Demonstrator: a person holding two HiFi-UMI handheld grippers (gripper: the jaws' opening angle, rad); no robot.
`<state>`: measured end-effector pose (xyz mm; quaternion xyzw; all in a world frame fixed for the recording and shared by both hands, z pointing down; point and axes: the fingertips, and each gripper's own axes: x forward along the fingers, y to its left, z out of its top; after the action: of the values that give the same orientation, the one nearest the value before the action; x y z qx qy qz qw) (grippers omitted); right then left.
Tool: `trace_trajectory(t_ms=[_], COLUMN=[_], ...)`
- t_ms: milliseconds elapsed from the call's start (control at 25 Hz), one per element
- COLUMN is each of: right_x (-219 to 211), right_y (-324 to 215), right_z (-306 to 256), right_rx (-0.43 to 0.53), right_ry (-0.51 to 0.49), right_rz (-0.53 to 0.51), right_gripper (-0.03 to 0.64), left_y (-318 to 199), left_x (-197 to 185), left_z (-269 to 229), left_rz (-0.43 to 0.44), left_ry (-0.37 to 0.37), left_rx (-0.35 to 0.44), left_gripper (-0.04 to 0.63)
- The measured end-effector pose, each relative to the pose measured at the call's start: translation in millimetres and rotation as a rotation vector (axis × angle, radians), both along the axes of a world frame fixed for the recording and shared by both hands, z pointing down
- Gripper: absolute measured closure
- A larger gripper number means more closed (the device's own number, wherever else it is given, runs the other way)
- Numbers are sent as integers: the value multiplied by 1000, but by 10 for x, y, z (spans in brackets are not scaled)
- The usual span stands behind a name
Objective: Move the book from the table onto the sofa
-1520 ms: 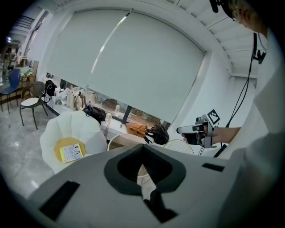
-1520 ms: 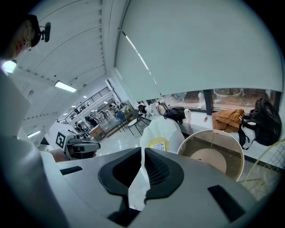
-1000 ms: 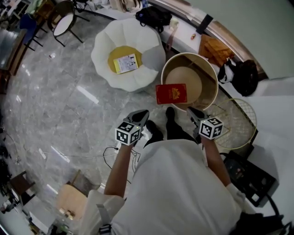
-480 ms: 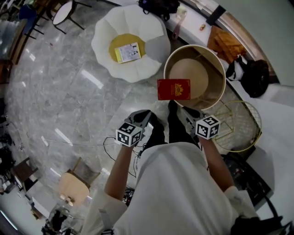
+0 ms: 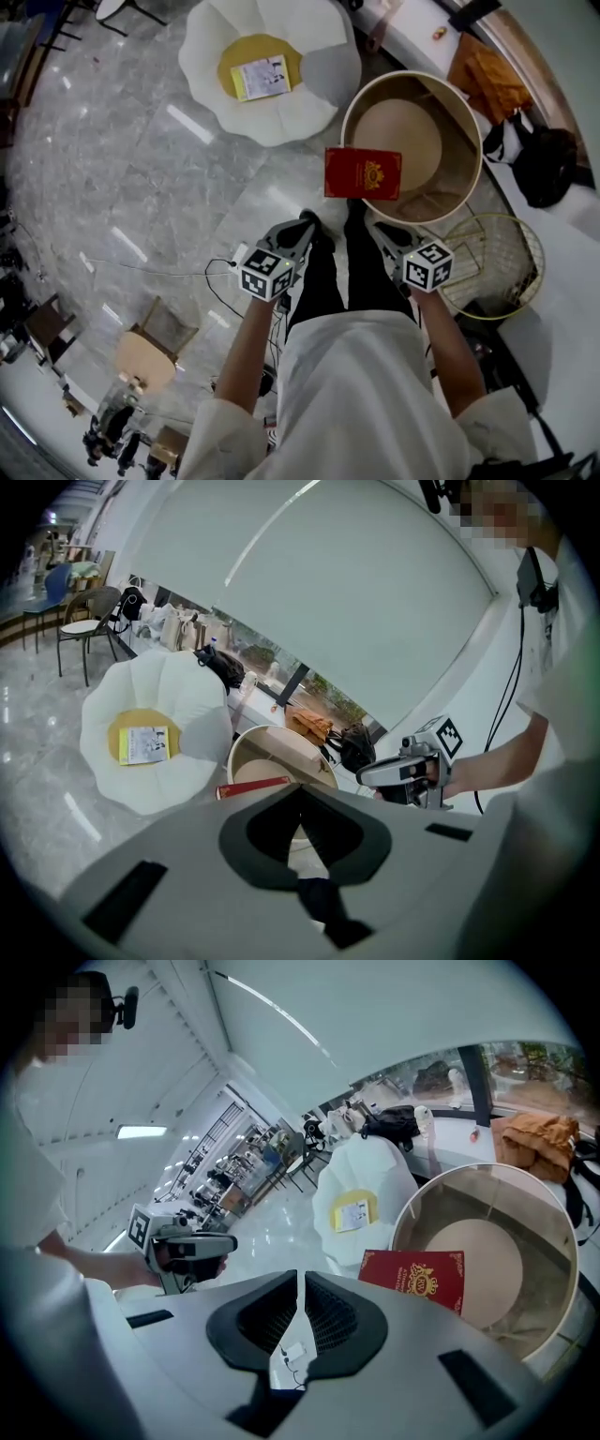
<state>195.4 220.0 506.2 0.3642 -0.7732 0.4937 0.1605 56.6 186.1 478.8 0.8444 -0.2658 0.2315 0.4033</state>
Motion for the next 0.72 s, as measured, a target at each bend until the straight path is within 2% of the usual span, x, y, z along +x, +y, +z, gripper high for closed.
trace_trajectory(t_ms=[520,720], right_x=[173,210], right_y=[-323,-447], right_z=[1020,1431], right_rx=[-40,-60], right_ry=[18,16], right_rz=[-73,-89], right_gripper=[572,572], left_y=[-291,-375], left_x=[234,305], left_z=[1169,1690], left_rz=[-50,-73], left_ry=[5,1], left_rx=[-79,-119], left_gripper=[591,525])
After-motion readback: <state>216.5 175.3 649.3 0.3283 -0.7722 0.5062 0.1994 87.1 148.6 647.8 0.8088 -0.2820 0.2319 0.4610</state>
